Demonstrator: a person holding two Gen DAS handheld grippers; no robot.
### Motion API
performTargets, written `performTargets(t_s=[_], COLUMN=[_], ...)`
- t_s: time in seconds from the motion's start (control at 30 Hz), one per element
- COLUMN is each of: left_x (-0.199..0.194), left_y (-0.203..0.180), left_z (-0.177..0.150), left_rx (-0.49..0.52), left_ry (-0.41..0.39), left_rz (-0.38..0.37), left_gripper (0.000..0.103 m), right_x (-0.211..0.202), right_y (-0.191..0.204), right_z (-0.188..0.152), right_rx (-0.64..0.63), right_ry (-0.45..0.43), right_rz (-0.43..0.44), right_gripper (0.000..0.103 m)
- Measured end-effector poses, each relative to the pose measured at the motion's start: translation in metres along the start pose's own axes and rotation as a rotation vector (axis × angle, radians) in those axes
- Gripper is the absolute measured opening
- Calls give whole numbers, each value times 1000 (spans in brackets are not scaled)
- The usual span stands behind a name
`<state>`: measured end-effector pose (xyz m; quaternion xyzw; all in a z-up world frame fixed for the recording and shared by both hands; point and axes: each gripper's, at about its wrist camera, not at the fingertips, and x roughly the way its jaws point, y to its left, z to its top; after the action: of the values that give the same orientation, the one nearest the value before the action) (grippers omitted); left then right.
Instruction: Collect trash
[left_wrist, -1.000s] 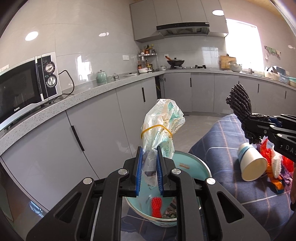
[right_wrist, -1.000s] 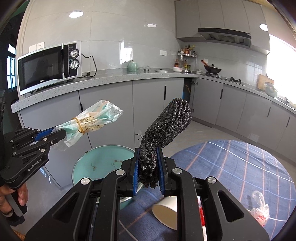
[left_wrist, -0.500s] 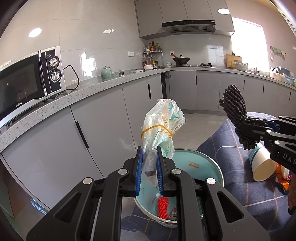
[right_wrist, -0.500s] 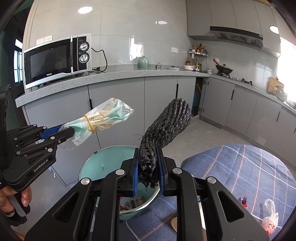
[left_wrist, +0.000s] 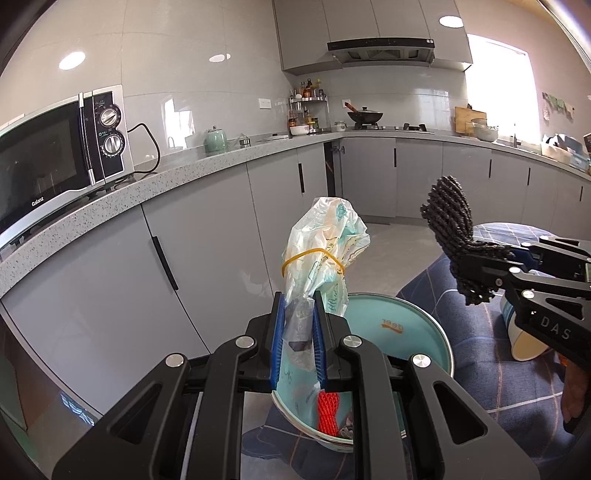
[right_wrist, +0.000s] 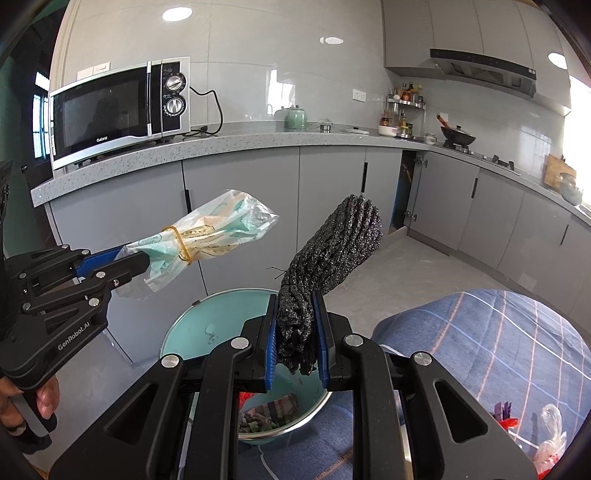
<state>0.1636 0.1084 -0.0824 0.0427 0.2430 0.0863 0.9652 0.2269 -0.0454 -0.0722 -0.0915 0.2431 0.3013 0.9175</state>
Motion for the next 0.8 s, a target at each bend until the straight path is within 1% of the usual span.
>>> performTargets(t_s=[0.13, 0.2, 0.27, 0.3, 0.33, 0.4, 0.47, 0.5, 0.57, 0.73, 0.8], left_x=[2, 3, 6, 8, 8, 10, 12, 12, 13, 14, 13], left_y=[1, 1, 2, 1, 0, -1, -1, 0, 1, 5, 6], left_z=[0, -1, -1, -2, -3, -4, -6, -6, -6, -8, -7], left_rx=[-2, -7, -4, -3, -2, 2, 3, -1, -2, -18, -21], left_ry=[5, 8, 15, 17, 17, 21, 24, 20, 25, 30, 28], left_rz=[-3, -9, -22, -19, -20, -20, -13, -8, -12, -2, 0], left_gripper=[16, 21, 21, 23, 29, 39, 49, 54, 54, 65, 65], right_x=[3, 4, 6, 8, 10, 12, 16, 16, 17, 16, 14], right_y=[2, 2, 2, 2, 1, -1, -3, -4, -6, -7, -8], right_z=[1, 0, 0, 0, -1, -4, -6, -7, -10, -13, -14], right_rx=[-6, -9, -9, -10, -10, -4, 6, 8, 15, 24, 30], right_ry=[3, 2, 3, 10, 13, 17, 28, 29, 35, 41, 41], right_rz=[6, 5, 8, 6, 4, 2, 3, 2, -3, 5, 6], right_gripper=[18, 19, 19, 19, 19, 24, 33, 35, 36, 39, 39])
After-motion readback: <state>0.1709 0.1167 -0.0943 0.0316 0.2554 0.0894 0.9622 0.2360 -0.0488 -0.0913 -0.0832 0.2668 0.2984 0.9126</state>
